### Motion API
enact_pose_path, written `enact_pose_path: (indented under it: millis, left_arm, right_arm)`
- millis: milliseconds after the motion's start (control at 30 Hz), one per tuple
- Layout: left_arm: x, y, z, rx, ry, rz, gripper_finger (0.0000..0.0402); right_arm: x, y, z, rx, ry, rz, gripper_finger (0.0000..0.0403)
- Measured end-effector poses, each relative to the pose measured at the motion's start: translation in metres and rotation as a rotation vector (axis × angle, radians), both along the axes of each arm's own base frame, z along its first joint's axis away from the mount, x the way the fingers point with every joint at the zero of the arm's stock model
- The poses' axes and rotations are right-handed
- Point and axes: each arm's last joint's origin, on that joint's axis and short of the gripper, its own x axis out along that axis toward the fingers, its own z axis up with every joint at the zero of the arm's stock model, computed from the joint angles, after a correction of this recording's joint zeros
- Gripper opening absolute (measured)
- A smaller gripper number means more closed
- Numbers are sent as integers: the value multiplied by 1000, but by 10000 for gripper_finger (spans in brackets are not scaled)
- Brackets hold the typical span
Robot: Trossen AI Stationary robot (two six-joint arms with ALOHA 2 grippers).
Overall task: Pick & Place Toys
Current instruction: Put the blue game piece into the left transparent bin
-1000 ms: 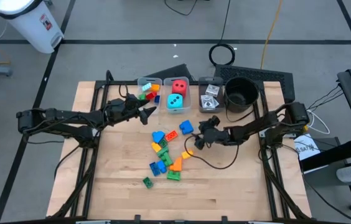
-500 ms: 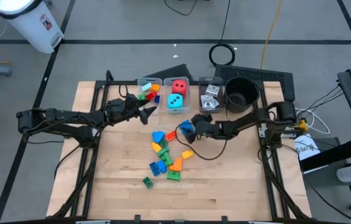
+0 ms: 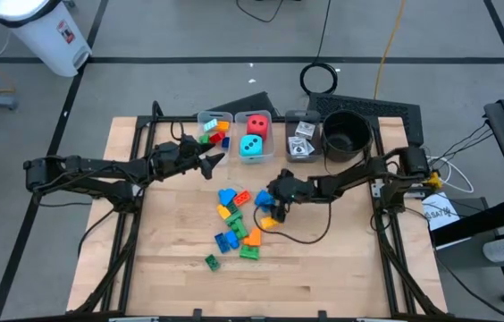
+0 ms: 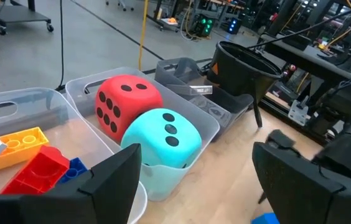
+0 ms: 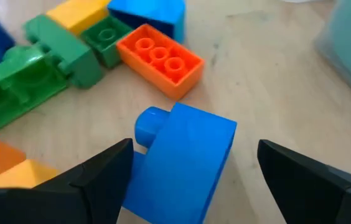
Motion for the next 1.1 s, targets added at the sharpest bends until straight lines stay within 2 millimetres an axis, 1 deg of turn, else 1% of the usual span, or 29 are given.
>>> enact_pose_path:
  millis: [200,300,433,533,633,733,1000,1100]
  left_arm:
    - [0,0,-1,-5,7,-1,313]
    - [0,-1,-1,-6,7,-2,313]
    - [0,-1,-1,-7,6,-2,312]
    - [0,-1,-1,-8,5,-5,312]
    - [0,-1,-1,-9,5,-6,312]
    - [0,-1,-1,-12,2,-4,312]
    - [1,-2,-1,-20,-3,-6,312]
    - [1,-2,-1,-18,-1,-8,312]
  right_arm:
    - [-12,11,16,-87,62,-11,322]
    - [-23,20,27,-87,99,7,322]
    - [-30,32,39,-66,69,-43,322]
    - [-29,39,45,-66,28,-43,322]
    - [-31,43,42,-84,52,-13,322]
    - [-28,41,38,-86,63,-22,322]
    - [-24,29,7,-67,175,-39,322]
    - [-21,24,1,-40,190,-31,322]
